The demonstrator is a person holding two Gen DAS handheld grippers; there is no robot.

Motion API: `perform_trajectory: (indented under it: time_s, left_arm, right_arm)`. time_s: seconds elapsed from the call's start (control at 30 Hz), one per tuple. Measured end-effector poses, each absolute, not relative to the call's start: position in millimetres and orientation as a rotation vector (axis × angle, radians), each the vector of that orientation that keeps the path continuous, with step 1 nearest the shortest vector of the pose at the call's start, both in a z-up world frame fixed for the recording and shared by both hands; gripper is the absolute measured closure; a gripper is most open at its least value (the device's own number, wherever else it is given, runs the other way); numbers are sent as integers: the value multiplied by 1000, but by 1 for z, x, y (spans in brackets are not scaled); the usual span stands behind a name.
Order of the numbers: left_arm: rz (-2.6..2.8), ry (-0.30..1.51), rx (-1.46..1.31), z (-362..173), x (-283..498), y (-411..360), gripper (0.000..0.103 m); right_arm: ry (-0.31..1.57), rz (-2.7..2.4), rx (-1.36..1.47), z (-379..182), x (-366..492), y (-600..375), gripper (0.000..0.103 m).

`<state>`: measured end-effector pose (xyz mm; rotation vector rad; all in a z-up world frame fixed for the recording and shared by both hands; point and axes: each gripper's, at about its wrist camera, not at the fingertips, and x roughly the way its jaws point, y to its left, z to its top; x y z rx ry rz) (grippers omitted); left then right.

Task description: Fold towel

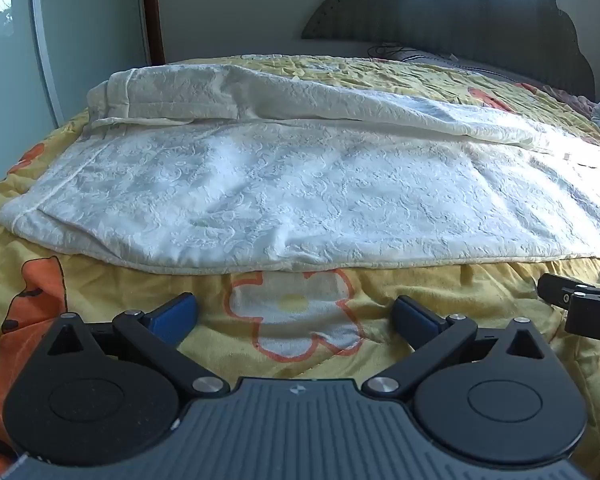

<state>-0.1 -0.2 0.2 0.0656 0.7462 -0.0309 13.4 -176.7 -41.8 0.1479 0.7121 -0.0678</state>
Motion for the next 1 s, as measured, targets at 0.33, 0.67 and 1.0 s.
perform_trajectory:
  time_s: [0.33, 0.67, 1.0]
  left_arm:
    - [-26, 735, 55, 0, -3, 0, 1]
    - [-25, 732, 54, 1, -2, 1, 1]
    - [-24, 729, 55, 0, -3, 0, 1]
  right_arm:
    - [712, -68, 147, -42, 13, -177, 0]
    - [711, -68, 146, -42, 13, -177, 0]
    - [711, -68, 146, -42, 13, -176, 0]
